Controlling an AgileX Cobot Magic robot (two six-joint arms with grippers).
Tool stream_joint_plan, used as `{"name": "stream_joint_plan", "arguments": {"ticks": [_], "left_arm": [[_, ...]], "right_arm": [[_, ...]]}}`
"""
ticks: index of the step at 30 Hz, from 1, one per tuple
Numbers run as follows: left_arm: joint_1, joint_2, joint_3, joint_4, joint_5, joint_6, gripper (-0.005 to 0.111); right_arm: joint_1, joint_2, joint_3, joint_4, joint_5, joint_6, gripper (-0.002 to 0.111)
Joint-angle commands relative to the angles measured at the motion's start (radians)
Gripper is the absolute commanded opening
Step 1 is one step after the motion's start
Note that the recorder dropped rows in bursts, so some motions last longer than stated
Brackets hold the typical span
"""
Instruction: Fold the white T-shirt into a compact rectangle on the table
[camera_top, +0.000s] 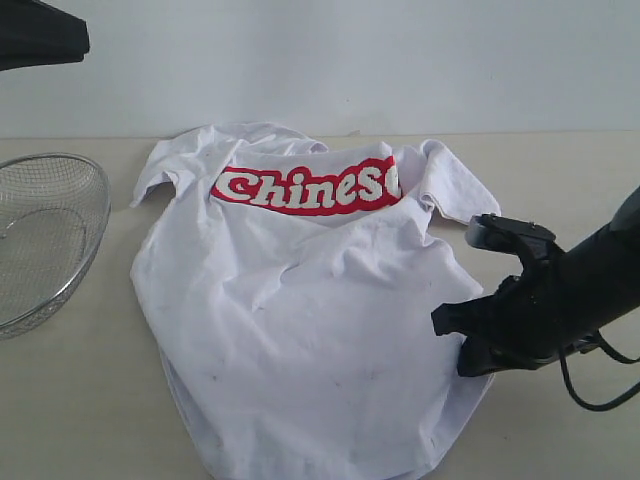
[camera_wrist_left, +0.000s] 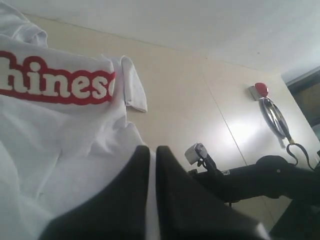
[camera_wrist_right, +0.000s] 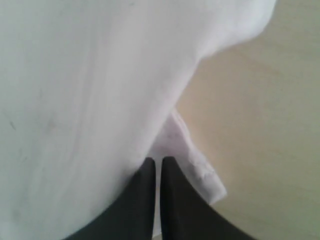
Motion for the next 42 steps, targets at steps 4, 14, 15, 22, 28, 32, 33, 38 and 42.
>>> {"name": "stream_joint_plan", "arguments": {"ticks": [4, 14, 15, 22, 28, 32, 33, 38, 42], "left_arm": [[-0.005, -0.010, 0.011, -0.010, -0.013, 0.024, 0.004], [-0.005, -0.010, 0.011, -0.010, 0.001, 0.042, 0.004], [-0.005, -0.010, 0.011, -0.010, 0.001, 0.042, 0.004], [-0.005, -0.010, 0.011, -0.008, 0.005, 0.057, 0.004], [-0.005, -0.010, 0.011, 0.020, 0.024, 0.068, 0.004], [-0.005, -0.010, 0.011, 0.022, 0.024, 0.072, 0.004], [-0.005, -0.010, 0.011, 0.022, 0.024, 0.072, 0.004], [-0.005, -0.010, 0.011, 0.040, 0.055, 0.078, 0.004], [-0.005, -0.010, 0.011, 0.127, 0.090, 0.078, 0.004]], "right_arm": [[0.001, 0.048, -0.006, 0.008, -0.031, -0.049, 0.000], [0.001, 0.048, -0.004, -0.434, -0.006, 0.370, 0.000], [0.001, 0.048, -0.004, -0.508, 0.002, 0.427, 0.000], [0.001, 0.004, -0.004, -0.697, 0.102, 0.611, 0.000], [0.001, -0.080, -0.002, -0.788, 0.197, 0.692, 0.000], [0.001, -0.169, -0.002, -0.812, 0.228, 0.718, 0.000], [0.001, -0.197, -0.002, -0.803, 0.217, 0.718, 0.000], [0.001, -0.317, -0.017, -0.426, 0.194, 0.403, 0.000], [0.035, -0.317, -0.019, 0.078, 0.244, -0.059, 0.000]]}}
